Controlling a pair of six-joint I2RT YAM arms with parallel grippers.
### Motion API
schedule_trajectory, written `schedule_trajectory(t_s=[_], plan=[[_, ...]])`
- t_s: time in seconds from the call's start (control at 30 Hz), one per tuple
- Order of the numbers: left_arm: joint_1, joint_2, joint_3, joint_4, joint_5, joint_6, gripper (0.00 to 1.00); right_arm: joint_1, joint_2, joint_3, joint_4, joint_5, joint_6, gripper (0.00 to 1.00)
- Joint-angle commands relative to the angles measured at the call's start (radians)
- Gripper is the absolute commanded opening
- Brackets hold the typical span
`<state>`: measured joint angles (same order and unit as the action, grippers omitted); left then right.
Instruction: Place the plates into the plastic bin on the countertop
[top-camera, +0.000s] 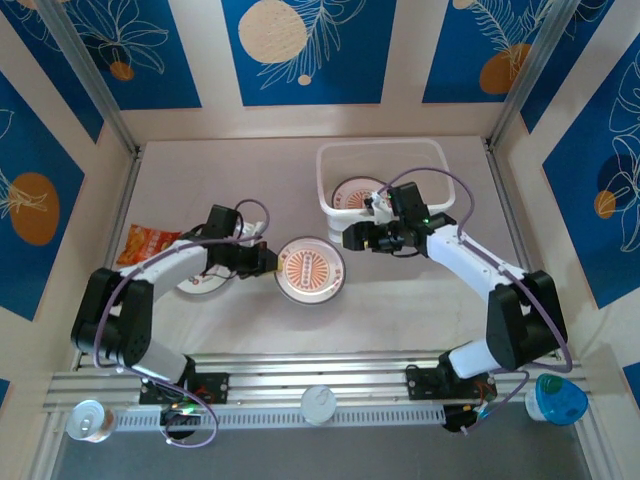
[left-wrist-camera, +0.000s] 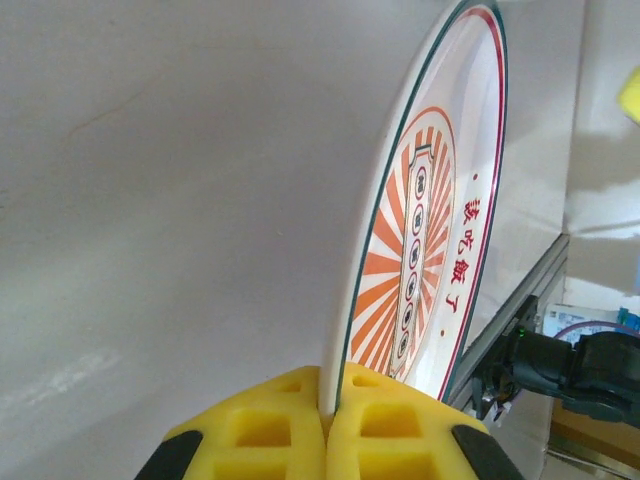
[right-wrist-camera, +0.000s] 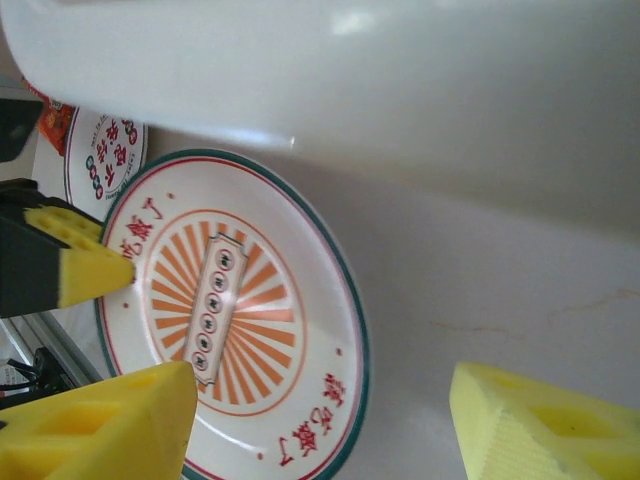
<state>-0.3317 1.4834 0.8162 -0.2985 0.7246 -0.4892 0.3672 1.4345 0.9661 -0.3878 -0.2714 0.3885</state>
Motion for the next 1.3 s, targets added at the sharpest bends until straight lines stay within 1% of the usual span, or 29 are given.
schedule_trajectory(t_s=[0.0,0.1,0.3,0.4,0.5,0.57,0.67,0.8,0.87,0.97,1.13,1.27], plan=[[-0.007,-0.059,-0.023,0.030,0.066,-0.032,0.00,-0.017,-0.026,-0.057,-0.097,-0.033,0.048,0.70],[-0.006,-0.084,-0.039,0.052,0.077,-0.053,0.00,-0.022,-0.035,-0.083,-0.093,-0.086,0.054,0.70],[-0.007,-0.121,-0.048,0.097,0.102,-0.098,0.00,-0.022,-0.092,-0.143,-0.065,-0.110,0.076,0.71],[-0.006,-0.137,-0.049,0.112,0.117,-0.115,0.00,-0.028,-0.109,-0.163,-0.050,-0.142,0.082,0.70],[-0.007,-0.157,-0.052,0.116,0.124,-0.122,0.00,-0.020,-0.114,-0.180,-0.028,-0.185,0.092,0.68],[-0.007,-0.169,-0.055,0.119,0.128,-0.126,0.00,-0.012,-0.109,-0.182,-0.031,-0.190,0.095,0.67],[-0.006,-0.185,-0.058,0.121,0.130,-0.126,0.00,-0.004,-0.125,-0.202,0.010,-0.224,0.119,0.64],[-0.008,-0.193,-0.063,0.140,0.130,-0.137,0.00,0.012,-0.134,-0.196,0.021,-0.249,0.128,0.60],[-0.007,-0.195,-0.063,0.150,0.130,-0.144,0.00,0.024,-0.128,-0.188,0.021,-0.261,0.129,0.57],[-0.009,-0.196,-0.063,0.161,0.127,-0.149,0.00,0.040,-0.116,-0.180,0.022,-0.263,0.134,0.50],[-0.013,-0.202,-0.064,0.162,0.119,-0.148,0.00,0.055,-0.123,-0.182,0.049,-0.243,0.168,0.33],[-0.016,-0.205,-0.068,0.156,0.113,-0.146,0.00,0.058,-0.147,-0.185,0.075,-0.227,0.199,0.26]])
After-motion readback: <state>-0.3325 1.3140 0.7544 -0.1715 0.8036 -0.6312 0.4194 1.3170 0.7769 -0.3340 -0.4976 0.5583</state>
